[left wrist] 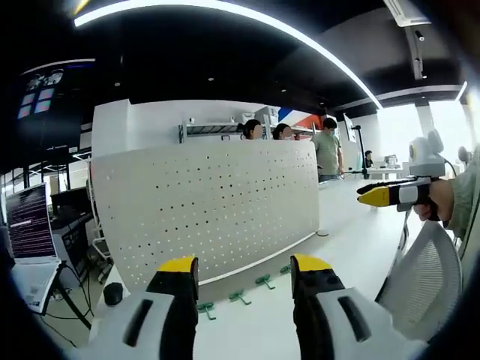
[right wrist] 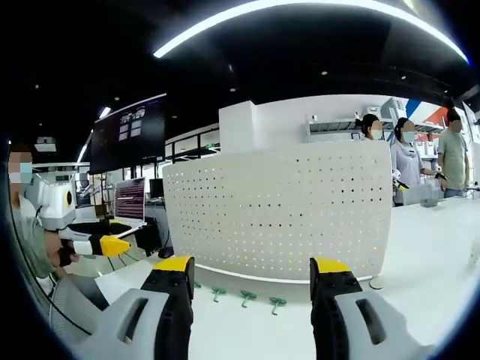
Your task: Insert the hook assembly into the mounting plate slot until the hook locks in place.
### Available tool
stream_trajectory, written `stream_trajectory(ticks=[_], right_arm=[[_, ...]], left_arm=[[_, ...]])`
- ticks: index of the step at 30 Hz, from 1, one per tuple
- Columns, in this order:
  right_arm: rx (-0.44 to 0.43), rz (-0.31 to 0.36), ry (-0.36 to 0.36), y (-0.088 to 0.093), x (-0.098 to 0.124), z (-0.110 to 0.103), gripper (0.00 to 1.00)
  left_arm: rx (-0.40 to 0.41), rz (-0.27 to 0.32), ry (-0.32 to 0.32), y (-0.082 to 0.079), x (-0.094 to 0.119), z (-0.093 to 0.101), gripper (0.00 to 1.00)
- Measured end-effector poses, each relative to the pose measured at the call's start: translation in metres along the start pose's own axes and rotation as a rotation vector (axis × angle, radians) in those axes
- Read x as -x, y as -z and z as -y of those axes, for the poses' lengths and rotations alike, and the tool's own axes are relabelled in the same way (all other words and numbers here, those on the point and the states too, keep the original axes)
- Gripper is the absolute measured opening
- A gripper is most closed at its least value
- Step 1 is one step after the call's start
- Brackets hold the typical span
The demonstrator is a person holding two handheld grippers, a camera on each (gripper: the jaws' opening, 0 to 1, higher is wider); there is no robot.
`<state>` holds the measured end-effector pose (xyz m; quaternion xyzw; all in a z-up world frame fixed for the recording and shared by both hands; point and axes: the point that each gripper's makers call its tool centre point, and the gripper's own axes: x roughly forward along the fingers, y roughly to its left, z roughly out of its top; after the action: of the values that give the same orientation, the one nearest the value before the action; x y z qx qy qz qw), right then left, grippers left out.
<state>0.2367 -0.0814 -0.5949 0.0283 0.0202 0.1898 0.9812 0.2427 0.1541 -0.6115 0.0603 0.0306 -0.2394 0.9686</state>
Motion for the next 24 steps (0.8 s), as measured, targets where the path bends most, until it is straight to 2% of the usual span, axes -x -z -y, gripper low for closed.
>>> stream_trajectory(ticks=[13, 17, 20, 24], right_arm=[[-0.007, -0.005, 0.0, 0.001, -0.003, 0.002, 0.6], [0.0, -0.004, 0.002, 0.003, -0.005, 0.003, 0.6], [-0.044, -0.016, 0.017, 0.009, -0.005, 0.009, 0.59], [-0.039, -0.028, 0.026, 0.013, -0.005, 0.012, 0.59]], left_arm=[[-0.007, -0.003, 0.001, -0.007, -0.001, 0.01, 0.51], [-0.001, -0.009, -0.002, -0.005, -0.001, 0.007, 0.51], [0.007, -0.015, -0.005, -0.001, -0.002, 0.003, 0.51], [0.013, -0.021, -0.01, 0.003, -0.003, -0.001, 0.51]])
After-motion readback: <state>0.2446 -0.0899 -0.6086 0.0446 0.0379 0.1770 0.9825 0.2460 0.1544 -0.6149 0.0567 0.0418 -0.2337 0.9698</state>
